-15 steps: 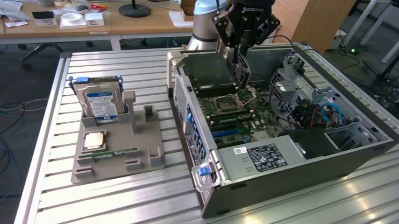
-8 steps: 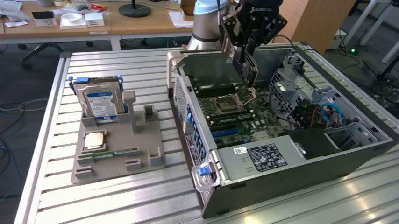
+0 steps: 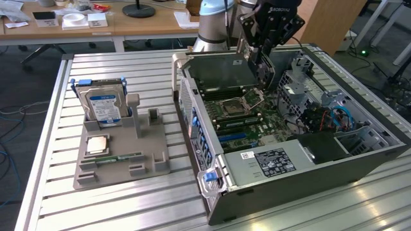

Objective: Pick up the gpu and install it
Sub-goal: 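Pick up the gpu and move the gpu toward the slot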

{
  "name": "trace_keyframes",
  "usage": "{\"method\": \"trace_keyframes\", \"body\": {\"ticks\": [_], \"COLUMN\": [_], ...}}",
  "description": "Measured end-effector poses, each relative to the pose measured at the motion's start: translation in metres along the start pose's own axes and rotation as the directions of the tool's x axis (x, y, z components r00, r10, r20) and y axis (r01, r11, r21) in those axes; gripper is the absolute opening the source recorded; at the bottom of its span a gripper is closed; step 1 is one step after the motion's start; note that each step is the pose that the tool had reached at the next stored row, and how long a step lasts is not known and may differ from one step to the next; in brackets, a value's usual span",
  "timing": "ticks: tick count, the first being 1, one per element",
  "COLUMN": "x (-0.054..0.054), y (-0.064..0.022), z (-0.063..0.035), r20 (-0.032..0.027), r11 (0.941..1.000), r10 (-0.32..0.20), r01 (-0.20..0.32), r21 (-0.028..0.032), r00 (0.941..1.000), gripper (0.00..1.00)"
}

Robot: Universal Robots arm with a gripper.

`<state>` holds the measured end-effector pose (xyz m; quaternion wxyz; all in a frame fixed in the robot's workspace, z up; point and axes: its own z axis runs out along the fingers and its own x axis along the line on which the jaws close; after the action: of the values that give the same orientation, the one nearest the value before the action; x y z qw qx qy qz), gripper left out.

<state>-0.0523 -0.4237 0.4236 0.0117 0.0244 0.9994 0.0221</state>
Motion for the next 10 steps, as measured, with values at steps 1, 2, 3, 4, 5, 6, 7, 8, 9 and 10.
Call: {"method": "trace_keyframes", "body": {"ticks": [1,2,3,4,5,6,7,8,9,10], "x": [-0.003,-0.006,-0.009,-0.012,-0.015,-0.018,-0.021,-0.024,-0.026,-0.029], "y": [0.0003,0.0006,0.0009,0.0012,0.0014,0.0017,0.0020,0.0023,0.0026,0.0028], "z": [0.0001,0.0001,0.0002,0.0003,0.0004,0.0005,0.0006,0.0007,0.0007,0.0008], "r20": [0.0000,0.0000,0.0000,0.0000,0.0000,0.0000,0.0000,0.0000,0.0000,0.0000], "r11": [1.0000,1.0000,1.0000,1.0000,1.0000,1.0000,1.0000,1.0000,1.0000,1.0000], "r10": [0.000,0.000,0.000,0.000,0.000,0.000,0.000,0.000,0.000,0.000], "r01": [0.000,0.000,0.000,0.000,0.000,0.000,0.000,0.000,0.000,0.000], "r21": [0.0000,0.0000,0.0000,0.0000,-0.0001,0.0000,0.0000,-0.0001,0.0000,-0.0001], "r00": [1.0000,1.0000,1.0000,1.0000,1.0000,1.0000,1.0000,1.0000,1.0000,1.0000], "gripper": [0.26,0.26,0.26,0.26,0.26,0.26,0.26,0.26,0.26,0.26]}}
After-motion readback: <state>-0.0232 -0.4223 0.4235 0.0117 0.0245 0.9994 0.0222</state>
